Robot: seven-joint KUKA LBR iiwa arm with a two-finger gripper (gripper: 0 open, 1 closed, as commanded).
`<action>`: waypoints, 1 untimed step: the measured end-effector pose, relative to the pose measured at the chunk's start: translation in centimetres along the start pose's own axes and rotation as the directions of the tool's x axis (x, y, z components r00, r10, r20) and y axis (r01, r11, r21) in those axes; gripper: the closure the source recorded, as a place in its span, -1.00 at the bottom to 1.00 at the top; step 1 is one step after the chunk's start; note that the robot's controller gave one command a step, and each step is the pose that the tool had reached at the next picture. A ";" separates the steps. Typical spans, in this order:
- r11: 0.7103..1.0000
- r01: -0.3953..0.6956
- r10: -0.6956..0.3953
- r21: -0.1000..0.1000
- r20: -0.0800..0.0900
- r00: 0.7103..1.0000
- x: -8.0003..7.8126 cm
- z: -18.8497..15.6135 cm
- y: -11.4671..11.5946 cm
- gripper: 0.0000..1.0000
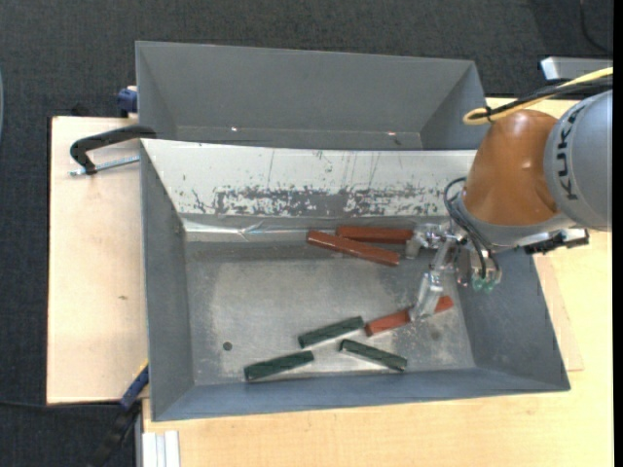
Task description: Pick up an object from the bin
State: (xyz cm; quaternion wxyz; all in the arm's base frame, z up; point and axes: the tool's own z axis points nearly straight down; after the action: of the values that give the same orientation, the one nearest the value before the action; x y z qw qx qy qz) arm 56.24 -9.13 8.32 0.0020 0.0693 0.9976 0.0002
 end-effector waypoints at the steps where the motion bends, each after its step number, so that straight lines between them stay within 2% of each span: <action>1: 1.000 0.000 0.000 0.000 0.000 1.000 0.0 0.0 0.0 -1.00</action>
Offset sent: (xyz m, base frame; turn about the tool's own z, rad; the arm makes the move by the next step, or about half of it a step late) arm -0.0610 0.0326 -0.0132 -0.0067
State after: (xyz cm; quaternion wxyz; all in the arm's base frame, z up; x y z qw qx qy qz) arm 56.24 -9.12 8.32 0.0019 0.0693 0.9976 0.0002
